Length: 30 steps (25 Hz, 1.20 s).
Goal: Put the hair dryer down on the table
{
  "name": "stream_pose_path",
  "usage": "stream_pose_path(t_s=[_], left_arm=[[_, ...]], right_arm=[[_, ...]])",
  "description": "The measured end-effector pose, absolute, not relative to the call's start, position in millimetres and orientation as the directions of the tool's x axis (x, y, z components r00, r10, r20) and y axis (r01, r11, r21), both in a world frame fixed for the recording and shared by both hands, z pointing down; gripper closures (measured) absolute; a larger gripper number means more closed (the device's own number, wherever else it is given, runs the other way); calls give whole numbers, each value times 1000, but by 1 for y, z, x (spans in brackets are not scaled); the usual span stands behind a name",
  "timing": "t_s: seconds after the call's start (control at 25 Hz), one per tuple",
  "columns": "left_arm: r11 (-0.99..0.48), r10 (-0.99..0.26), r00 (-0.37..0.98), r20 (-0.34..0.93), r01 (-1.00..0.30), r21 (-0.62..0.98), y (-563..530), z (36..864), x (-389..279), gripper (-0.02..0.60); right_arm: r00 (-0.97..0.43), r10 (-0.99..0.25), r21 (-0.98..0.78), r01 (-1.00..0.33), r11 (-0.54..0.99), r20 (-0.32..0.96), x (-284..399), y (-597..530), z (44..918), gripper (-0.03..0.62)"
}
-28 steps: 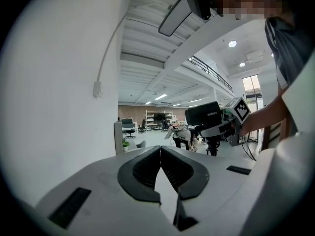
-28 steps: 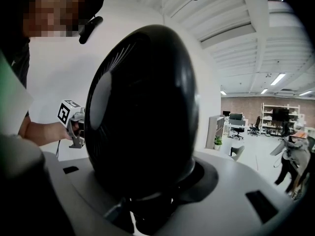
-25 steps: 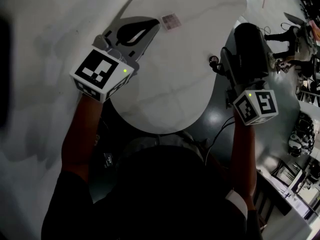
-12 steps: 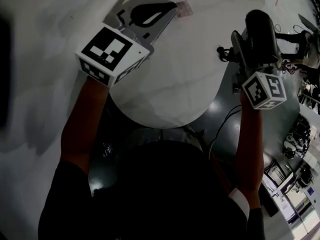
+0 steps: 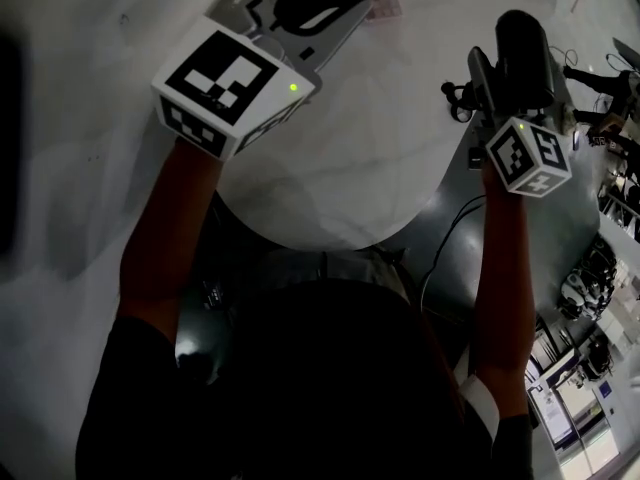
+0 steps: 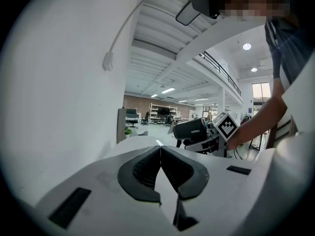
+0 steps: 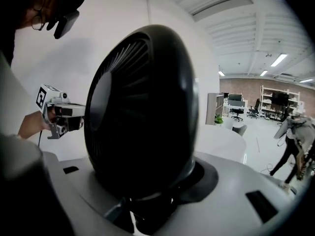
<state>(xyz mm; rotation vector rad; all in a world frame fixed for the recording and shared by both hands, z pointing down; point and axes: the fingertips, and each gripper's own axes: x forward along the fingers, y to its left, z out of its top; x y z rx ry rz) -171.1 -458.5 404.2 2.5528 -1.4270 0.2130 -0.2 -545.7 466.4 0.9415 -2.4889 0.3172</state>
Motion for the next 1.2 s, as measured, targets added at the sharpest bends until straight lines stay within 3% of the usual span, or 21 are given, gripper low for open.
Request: stream_pose_path(t_s=[0.84,1.2], left_arm=[[-460,-831,502,239,-862,210,-472,450,-166,576],[-424,-847,475,238,-875,235,-471,458,-189,577]], right_arm=[[-544,-517,27,-672,740,661,-13,-592,540,369],[-495,-474,172,-538,826,728,-50,-579,557,368]])
